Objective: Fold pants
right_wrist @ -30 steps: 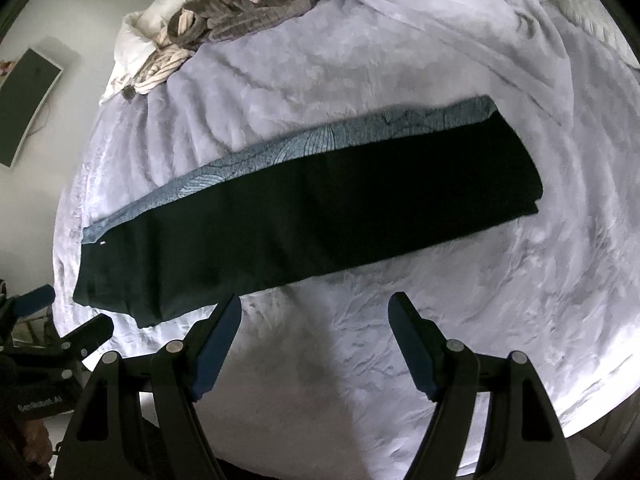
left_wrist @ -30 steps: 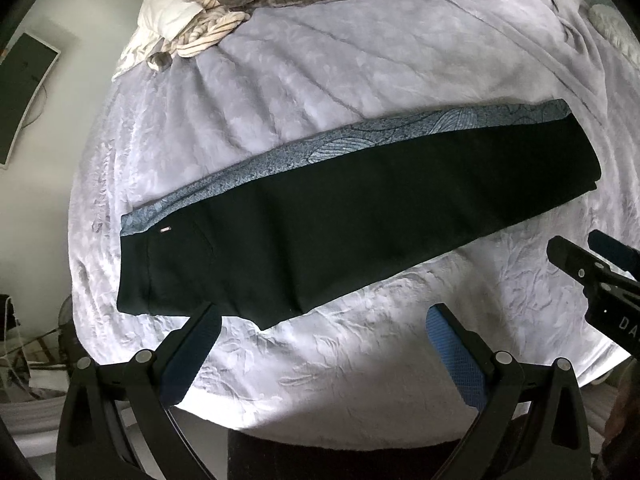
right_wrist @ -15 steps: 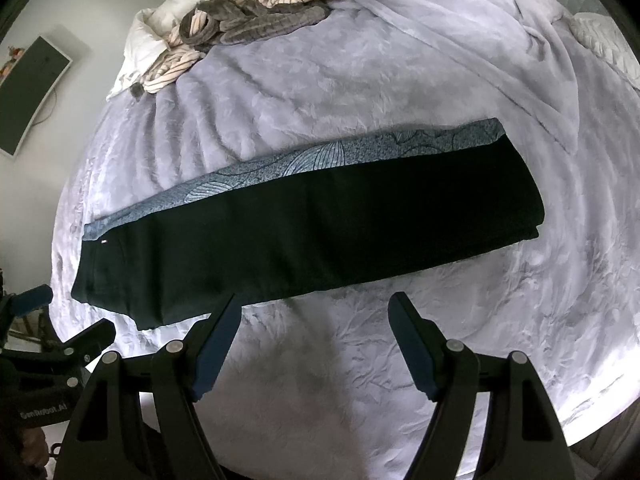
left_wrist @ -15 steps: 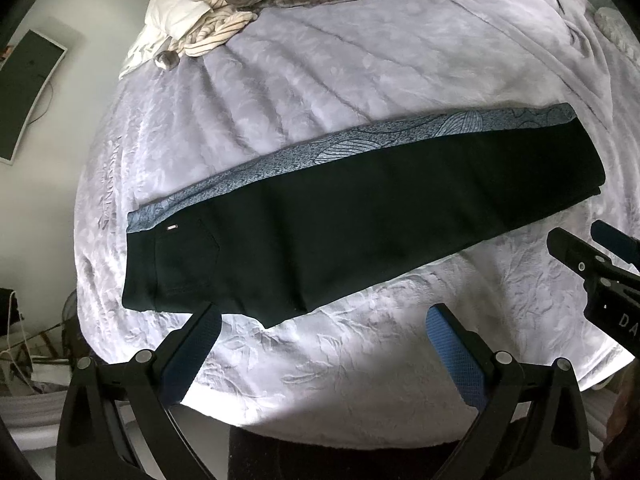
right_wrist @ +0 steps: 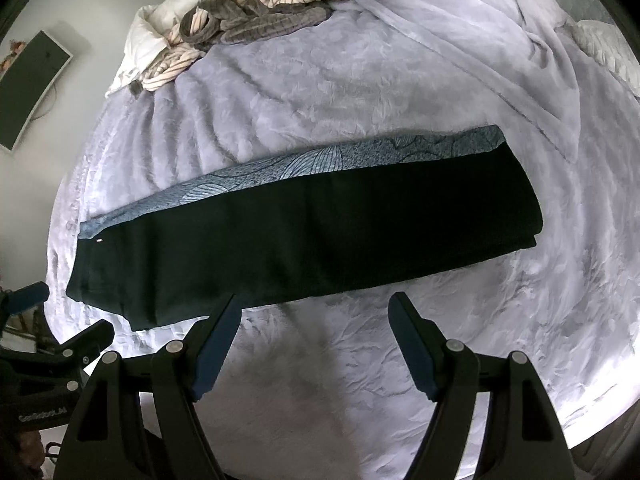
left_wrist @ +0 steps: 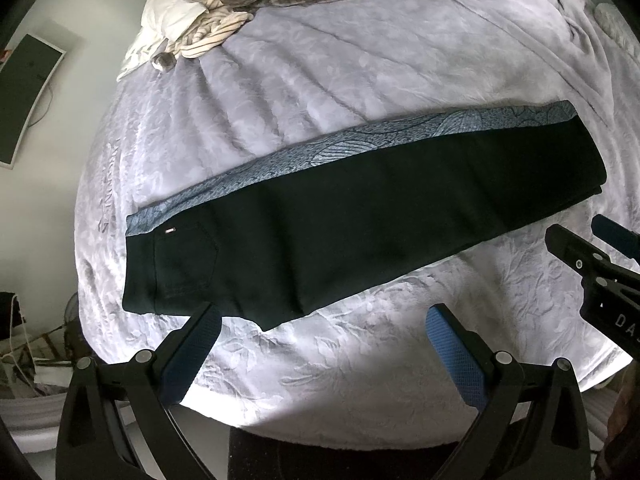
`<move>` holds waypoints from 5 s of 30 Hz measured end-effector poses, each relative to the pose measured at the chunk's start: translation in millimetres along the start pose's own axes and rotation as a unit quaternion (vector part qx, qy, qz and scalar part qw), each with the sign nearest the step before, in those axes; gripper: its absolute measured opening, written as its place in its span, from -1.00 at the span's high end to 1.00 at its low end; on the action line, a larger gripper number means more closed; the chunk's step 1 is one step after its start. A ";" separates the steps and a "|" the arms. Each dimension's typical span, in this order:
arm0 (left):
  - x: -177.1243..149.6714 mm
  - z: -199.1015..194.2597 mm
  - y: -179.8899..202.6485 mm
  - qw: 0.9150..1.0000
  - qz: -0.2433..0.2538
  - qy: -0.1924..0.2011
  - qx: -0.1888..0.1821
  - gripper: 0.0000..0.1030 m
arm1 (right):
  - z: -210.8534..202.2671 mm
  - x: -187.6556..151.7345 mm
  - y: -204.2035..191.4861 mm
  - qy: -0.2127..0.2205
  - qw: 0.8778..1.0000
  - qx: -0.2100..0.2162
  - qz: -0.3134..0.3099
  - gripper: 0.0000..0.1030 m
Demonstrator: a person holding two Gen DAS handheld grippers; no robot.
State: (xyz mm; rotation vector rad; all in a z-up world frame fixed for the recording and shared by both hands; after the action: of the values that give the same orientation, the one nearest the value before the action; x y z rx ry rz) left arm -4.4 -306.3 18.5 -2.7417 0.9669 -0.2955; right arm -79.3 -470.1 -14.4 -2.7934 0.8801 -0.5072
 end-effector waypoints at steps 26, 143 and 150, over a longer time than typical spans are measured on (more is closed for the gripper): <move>9.8 10.6 11.9 1.000 0.019 -0.008 0.001 -1.00 | 8.2 12.0 6.6 0.002 0.999 -0.028 -0.025 -0.53; 164.8 135.2 104.3 0.930 -0.061 0.116 -0.345 -0.87 | 11.8 70.4 108.0 0.127 0.973 0.169 0.097 0.75; 115.7 140.0 19.4 0.947 -0.043 0.123 -0.295 -0.87 | 12.0 50.5 6.3 0.133 0.986 0.100 -0.024 0.75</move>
State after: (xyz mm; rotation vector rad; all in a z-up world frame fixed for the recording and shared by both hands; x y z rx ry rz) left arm 108.8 -375.2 -107.3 -3.3599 1.1524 -0.4300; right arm -39.5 -503.9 -13.6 -2.6077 0.7625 -0.9374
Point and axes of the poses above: each gripper's, at about its wrist camera, not at the fingertips, and z roughly the way its jaws point, y to its right, x to its top, the point moved 2 cm from there along z, roughly the way its jaws point, and after that the axes turned 8 degrees about z, right-handed, at the moved point
